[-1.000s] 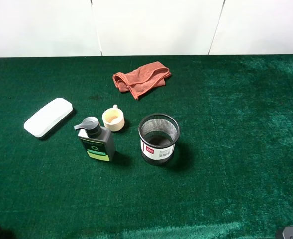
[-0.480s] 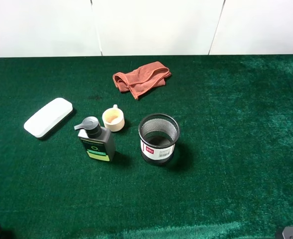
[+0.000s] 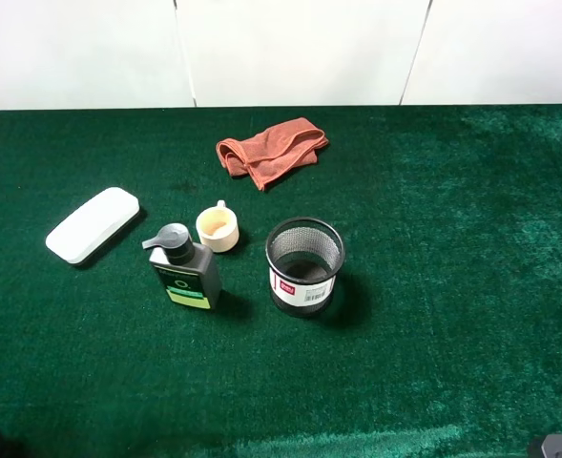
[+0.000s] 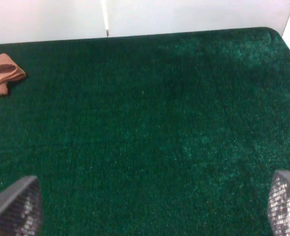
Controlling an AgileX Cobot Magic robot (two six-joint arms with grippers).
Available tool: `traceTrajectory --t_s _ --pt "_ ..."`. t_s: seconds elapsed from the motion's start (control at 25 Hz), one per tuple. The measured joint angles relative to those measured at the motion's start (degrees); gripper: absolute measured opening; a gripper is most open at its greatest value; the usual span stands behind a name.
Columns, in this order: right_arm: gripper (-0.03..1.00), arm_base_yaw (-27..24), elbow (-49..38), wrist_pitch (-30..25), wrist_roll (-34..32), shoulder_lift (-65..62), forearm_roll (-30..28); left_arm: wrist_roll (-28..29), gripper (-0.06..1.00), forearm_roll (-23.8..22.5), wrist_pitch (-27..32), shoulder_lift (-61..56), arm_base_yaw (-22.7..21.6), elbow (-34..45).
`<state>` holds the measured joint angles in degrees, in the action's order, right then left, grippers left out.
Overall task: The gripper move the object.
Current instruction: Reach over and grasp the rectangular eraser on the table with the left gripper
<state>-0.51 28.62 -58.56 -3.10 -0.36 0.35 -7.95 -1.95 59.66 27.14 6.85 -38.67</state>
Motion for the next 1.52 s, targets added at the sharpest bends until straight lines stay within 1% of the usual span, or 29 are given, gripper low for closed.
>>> traceTrajectory --t_s 0.12,0.32,0.44,0.8,1.04,1.32,1.52 --pt "0.69 0.0 0.0 0.0 0.0 0.0 0.0 -1.0 0.99 -2.2 -0.3 6.9 0.0 -1.9" --pt "0.69 0.0 0.0 0.0 0.0 0.0 0.0 -1.3 0.99 -8.1 -1.6 17.5 0.0 -4.5" --pt "0.69 0.0 0.0 0.0 0.0 0.0 0.0 -1.3 0.99 -9.5 -3.2 23.0 0.0 -5.8" --pt "0.69 0.0 0.0 0.0 0.0 0.0 0.0 -1.3 0.99 -9.8 -13.1 36.5 0.0 -6.3" --pt "0.69 0.0 0.0 0.0 0.0 0.0 0.0 -1.3 0.99 -9.8 -18.1 46.5 0.0 -6.4" --pt "0.69 0.0 0.0 0.0 0.0 0.0 0.0 -1.3 0.99 -9.7 -25.7 55.8 0.0 -6.4" --pt "0.69 0.0 0.0 0.0 0.0 0.0 0.0 -1.3 0.99 -6.2 -29.8 60.1 0.0 -6.4"
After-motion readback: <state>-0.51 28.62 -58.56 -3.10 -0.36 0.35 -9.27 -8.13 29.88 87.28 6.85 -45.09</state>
